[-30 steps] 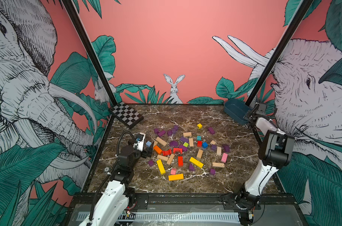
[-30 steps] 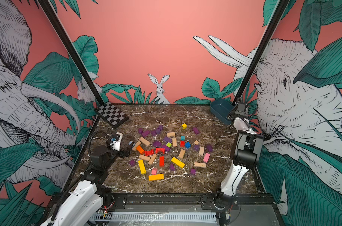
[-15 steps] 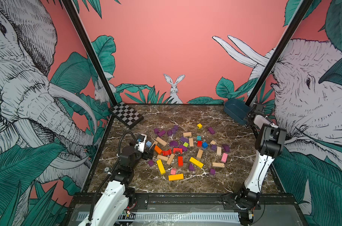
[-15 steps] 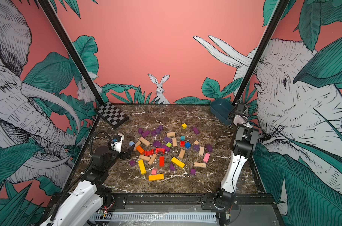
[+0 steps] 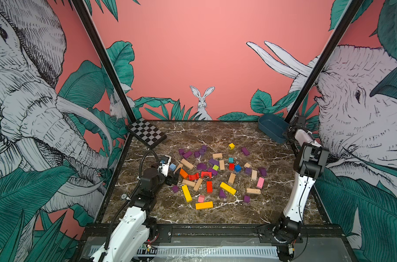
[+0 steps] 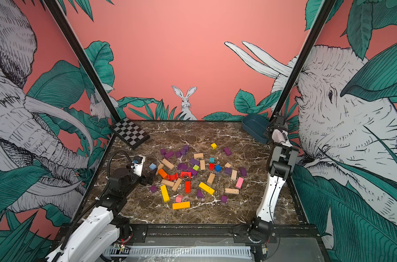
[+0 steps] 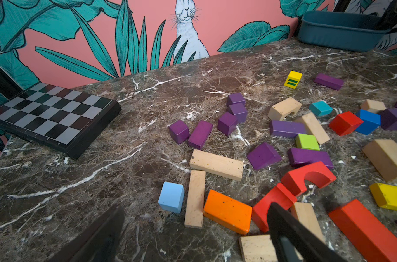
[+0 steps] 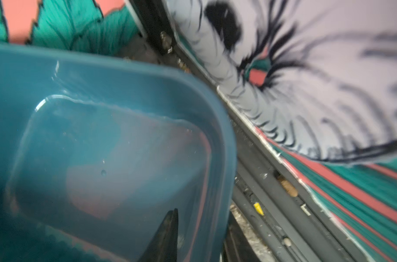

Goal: Pick purple bricks into the storage bin
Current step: Pick up the storage box at the center of the board.

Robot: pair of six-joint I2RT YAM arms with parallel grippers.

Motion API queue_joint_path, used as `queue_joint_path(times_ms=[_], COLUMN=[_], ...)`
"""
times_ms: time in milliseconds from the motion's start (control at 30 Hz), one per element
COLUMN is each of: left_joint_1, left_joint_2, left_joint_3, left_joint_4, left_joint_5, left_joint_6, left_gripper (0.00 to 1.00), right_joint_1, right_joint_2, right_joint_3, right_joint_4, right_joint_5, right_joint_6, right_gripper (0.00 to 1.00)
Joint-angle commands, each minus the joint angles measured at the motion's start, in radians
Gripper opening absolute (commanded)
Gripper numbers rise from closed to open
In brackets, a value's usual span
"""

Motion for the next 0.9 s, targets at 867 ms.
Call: queue_joint_path(times_ms=[867], left_joint_1=[-0.004], left_joint_2=[-0.023], left_joint_3=[0.021], left_joint_4=[-0.011], left_joint_5=[-0.027], left_joint_6=[-0.006], left_gripper=[0.99], right_joint_1=[0.313], right_joint_2=[-0.094], right_joint_3=[0.088], right_joint_4=[0.019], right_joint_5=[-0.143], right_joint_6=[-0.254], right_gripper=[0.0])
